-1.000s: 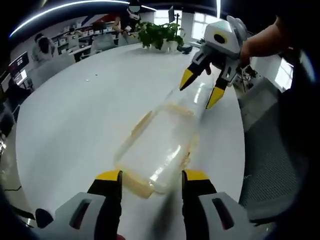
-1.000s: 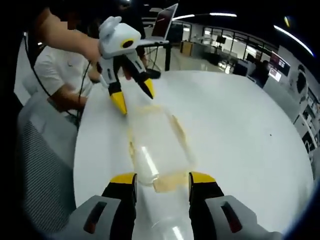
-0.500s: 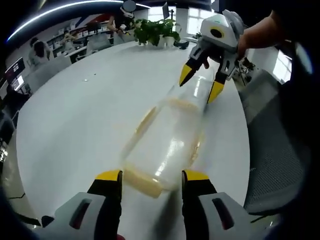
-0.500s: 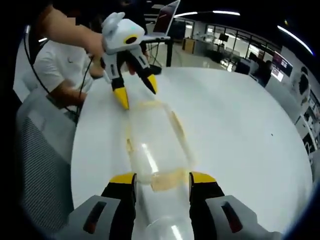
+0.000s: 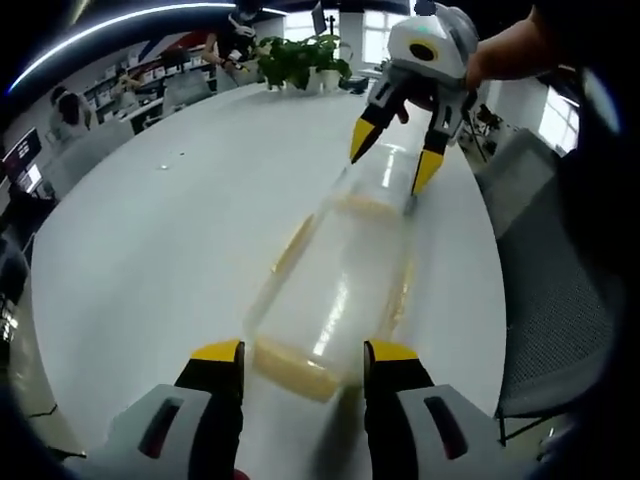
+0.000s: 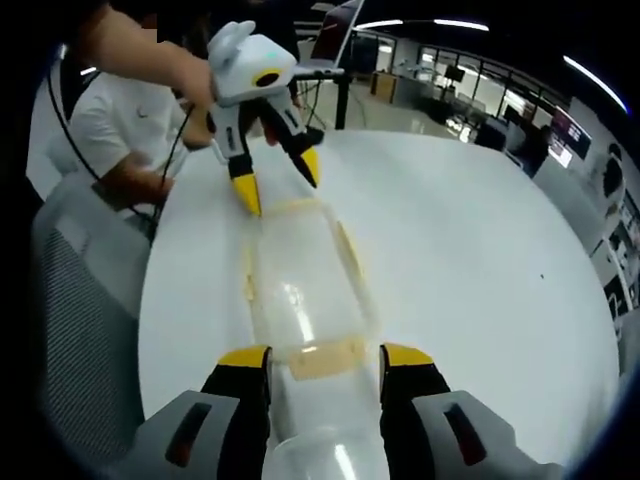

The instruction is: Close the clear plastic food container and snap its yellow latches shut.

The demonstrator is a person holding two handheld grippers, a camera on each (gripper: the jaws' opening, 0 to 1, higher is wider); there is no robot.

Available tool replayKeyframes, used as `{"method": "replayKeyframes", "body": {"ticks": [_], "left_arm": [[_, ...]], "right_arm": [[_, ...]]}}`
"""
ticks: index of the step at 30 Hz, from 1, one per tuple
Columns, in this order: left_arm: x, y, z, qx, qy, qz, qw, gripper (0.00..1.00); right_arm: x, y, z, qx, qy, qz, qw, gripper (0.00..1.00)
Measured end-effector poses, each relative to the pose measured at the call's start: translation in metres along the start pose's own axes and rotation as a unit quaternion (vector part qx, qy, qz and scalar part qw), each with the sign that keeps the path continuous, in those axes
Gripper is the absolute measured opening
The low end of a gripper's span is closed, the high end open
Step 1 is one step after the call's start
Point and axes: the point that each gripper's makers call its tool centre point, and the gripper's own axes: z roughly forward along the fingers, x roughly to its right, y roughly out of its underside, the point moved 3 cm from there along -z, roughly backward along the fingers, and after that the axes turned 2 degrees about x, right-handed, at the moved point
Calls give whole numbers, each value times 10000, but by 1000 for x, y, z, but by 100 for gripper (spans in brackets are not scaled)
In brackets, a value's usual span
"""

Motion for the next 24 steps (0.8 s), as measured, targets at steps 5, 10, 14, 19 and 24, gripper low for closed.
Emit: {"method": "replayKeyframes", "body": {"ticks": [5,10,14,19,24], "left_arm": [[-1,6,0,-80,5,83,9999,47],[-1,9,2,-120,59,124,9998,47],[-2,9,2,-90,113,132,9998,47],[-3,9,2,-67,148,177,9997,48],[-2,6,1,-16,228,295,9993,47]], "right_arm": [[-4,3,3,-112,-92,-87,9999,43],[-8,8,8,-328,-194,-275,9989,44],[-10,12,10,-494,-263,-353,9978,45],[-10,15,14,-637,-276,-499,9963,44],[-10,16,16,-665,-305,-467,9962,44]]}}
